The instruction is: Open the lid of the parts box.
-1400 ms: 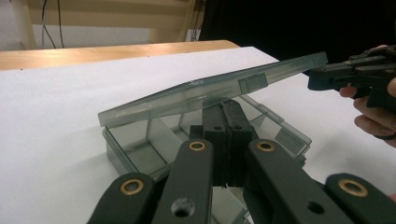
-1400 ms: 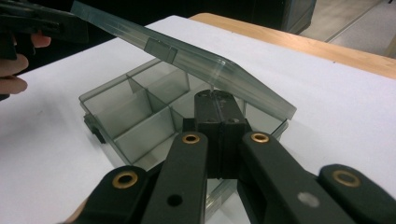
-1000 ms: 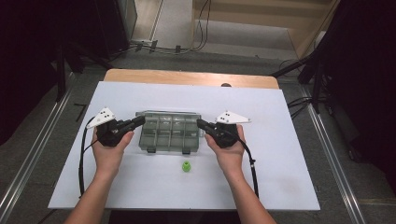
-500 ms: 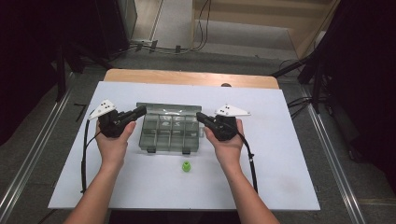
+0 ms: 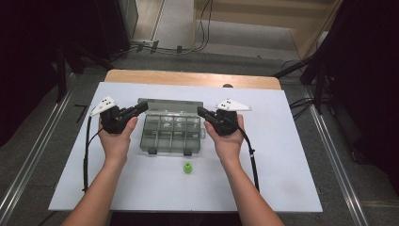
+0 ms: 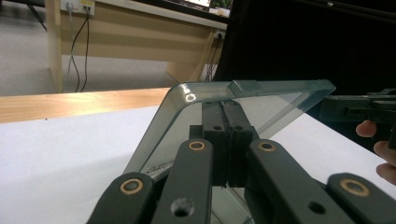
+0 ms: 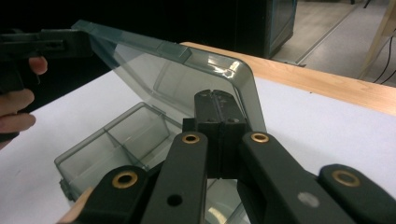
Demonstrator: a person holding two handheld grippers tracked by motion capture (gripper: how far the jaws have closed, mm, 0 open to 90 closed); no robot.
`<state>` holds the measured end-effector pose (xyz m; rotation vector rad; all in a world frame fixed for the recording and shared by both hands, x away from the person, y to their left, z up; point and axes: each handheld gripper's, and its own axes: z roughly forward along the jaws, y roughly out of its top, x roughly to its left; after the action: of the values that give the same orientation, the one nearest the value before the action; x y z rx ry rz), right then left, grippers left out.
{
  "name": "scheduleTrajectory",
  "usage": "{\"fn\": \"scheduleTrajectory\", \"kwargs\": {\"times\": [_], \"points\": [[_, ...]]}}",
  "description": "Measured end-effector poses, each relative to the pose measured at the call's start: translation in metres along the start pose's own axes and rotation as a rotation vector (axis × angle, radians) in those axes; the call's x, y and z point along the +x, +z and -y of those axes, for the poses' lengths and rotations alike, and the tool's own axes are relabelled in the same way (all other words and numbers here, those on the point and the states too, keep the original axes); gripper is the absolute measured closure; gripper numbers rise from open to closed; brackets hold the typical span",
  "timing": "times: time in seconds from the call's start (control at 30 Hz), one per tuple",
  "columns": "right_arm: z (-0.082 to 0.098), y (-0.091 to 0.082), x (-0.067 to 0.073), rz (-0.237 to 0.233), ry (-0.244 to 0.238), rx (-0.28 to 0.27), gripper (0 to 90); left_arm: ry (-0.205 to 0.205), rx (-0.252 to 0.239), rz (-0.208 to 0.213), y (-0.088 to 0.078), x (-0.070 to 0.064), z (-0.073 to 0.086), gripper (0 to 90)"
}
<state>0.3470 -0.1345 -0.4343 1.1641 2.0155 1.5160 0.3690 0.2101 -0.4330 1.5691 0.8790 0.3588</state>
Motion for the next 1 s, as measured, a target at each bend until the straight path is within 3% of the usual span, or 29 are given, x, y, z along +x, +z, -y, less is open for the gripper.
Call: {"fn": "scheduleTrajectory", "kwargs": {"times": [0.13, 0.27, 0.37, 0.4, 0.53, 0.57, 0.6, 0.63, 0.67, 0.7, 0.73, 0.77, 0.8, 0.87, 0.93, 1.0], "points": [[-0.004, 0.001, -0.001, 0.002, 0.026, -0.015, 88.0, 0.013, 0.007, 0.001, -0.001, 0.0, 0.0, 85.4], [-0.005, 0.003, -0.001, 0.004, 0.021, -0.013, 88.0, 0.028, 0.015, -0.004, -0.005, 0.0, 0.003, 82.2], [-0.005, 0.005, -0.002, 0.008, 0.026, -0.017, 88.1, 0.053, 0.02, -0.012, -0.011, -0.001, 0.008, 72.6], [-0.005, 0.005, -0.003, 0.01, 0.022, -0.021, 88.0, 0.081, 0.017, -0.022, -0.015, 0.0, 0.012, 71.3], [-0.007, 0.005, -0.004, 0.014, 0.03, -0.019, 88.0, 0.062, 0.003, -0.055, -0.019, 0.005, 0.014, 62.4], [-0.008, 0.006, -0.004, 0.016, 0.027, -0.02, 88.0, 0.039, -0.009, -0.055, -0.019, 0.009, 0.012, 57.2], [-0.01, 0.007, -0.005, 0.013, 0.036, -0.016, 88.0, 0.022, -0.011, -0.064, -0.018, 0.012, 0.01, 41.8], [-0.01, 0.007, -0.005, 0.013, 0.036, -0.016, 88.0, 0.012, -0.007, -0.074, -0.016, 0.015, 0.008, 41.8], [-0.013, 0.008, -0.007, 0.021, 0.026, -0.017, 88.0, 0.004, -0.001, -0.088, -0.013, 0.017, 0.006, 13.3], [-0.013, 0.008, -0.007, 0.021, 0.026, -0.017, 88.0, -0.002, 0.018, -0.108, -0.01, 0.018, 0.005, 13.3], [-0.014, 0.008, -0.007, 0.021, 0.032, -0.013, 88.0, 0.016, 0.043, -0.118, -0.007, 0.02, 0.004, 0.5], [-0.015, 0.008, -0.008, 0.024, 0.029, -0.014, 88.1, 0.013, 0.042, -0.122, -0.005, 0.021, 0.004, 0.0], [-0.015, 0.009, -0.009, 0.023, 0.026, -0.018, 88.0, -0.007, 0.05, -0.099, -0.001, 0.024, 0.003, 0.0], [-0.016, 0.011, -0.01, 0.017, 0.047, -0.014, 88.1, -0.003, 0.069, -0.066, 0.005, 0.028, 0.003, 0.0], [-0.016, 0.013, -0.012, 0.023, 0.044, -0.01, 88.0, 0.003, 0.086, -0.088, 0.01, 0.028, 0.002, 2.2], [-0.017, 0.014, -0.013, 0.024, 0.049, -0.005, 88.1, 0.025, 0.091, -0.125, 0.014, 0.027, 0.001, 24.5]]}}
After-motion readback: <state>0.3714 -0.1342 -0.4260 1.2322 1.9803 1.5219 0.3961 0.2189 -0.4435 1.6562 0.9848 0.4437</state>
